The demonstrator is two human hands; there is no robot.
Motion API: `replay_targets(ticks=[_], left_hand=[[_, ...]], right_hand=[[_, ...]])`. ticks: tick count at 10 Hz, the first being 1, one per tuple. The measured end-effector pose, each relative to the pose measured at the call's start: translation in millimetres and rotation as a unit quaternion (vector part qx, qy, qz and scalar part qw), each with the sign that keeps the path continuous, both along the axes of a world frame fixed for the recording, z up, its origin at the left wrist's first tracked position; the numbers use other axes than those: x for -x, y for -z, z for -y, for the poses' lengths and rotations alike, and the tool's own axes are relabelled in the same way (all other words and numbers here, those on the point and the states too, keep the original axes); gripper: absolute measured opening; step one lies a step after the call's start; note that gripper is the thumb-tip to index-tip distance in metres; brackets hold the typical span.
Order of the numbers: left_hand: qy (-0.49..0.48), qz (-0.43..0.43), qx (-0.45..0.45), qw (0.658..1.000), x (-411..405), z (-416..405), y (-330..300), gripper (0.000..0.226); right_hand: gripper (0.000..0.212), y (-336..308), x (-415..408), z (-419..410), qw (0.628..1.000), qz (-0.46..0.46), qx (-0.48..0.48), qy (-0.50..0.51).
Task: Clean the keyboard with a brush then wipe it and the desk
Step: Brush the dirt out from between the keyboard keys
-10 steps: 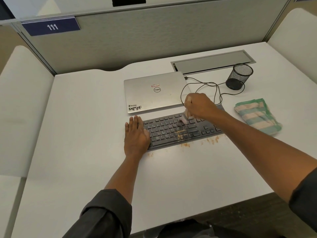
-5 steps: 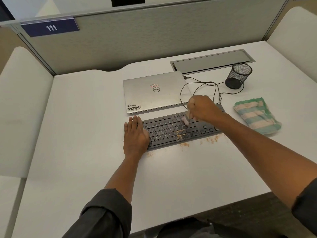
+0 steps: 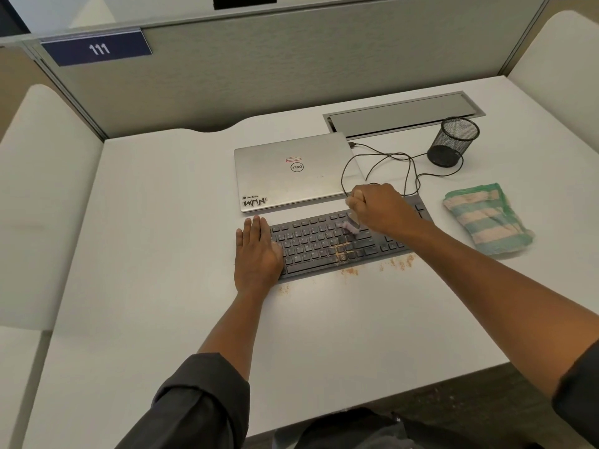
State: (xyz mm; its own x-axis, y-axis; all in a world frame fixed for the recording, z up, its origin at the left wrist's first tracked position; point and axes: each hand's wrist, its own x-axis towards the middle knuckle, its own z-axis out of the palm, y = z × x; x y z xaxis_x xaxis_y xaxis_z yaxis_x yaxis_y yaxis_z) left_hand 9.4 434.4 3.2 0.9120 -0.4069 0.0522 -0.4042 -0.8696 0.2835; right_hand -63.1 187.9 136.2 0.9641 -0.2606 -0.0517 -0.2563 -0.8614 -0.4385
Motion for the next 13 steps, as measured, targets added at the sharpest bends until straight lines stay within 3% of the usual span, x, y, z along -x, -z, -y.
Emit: replay_targets(ticks=[2,4,7,10,13], left_hand=[[-0.001,-0.005,-0.004,1.000,0,0,0,0.079],[-0.002,-0.011,-0.007,1.000,0,1,-1,0.074],[-0.003,-0.009,-0.002,1.000,1,1,-3,0.073],[-0.006,-0.010,-0.003,1.000,-1,1,-1,0.063],[-0.005,-0.017,-0.006,1.000,0,1,-3,0.064]], right_hand=[[0.034,5,14,-15,0.997,-0.039,-0.018,-0.067],[0.018,-5,15,-3,0.982,-0.022,-0.188,0.000],[0.018,-6,10,4,0.985,-0.050,-0.156,-0.059],[0.019,17,13,-14,0.997,0.051,-0.058,0.023],[0.014,34,27,-32,0.969,0.113,-0.131,0.177]])
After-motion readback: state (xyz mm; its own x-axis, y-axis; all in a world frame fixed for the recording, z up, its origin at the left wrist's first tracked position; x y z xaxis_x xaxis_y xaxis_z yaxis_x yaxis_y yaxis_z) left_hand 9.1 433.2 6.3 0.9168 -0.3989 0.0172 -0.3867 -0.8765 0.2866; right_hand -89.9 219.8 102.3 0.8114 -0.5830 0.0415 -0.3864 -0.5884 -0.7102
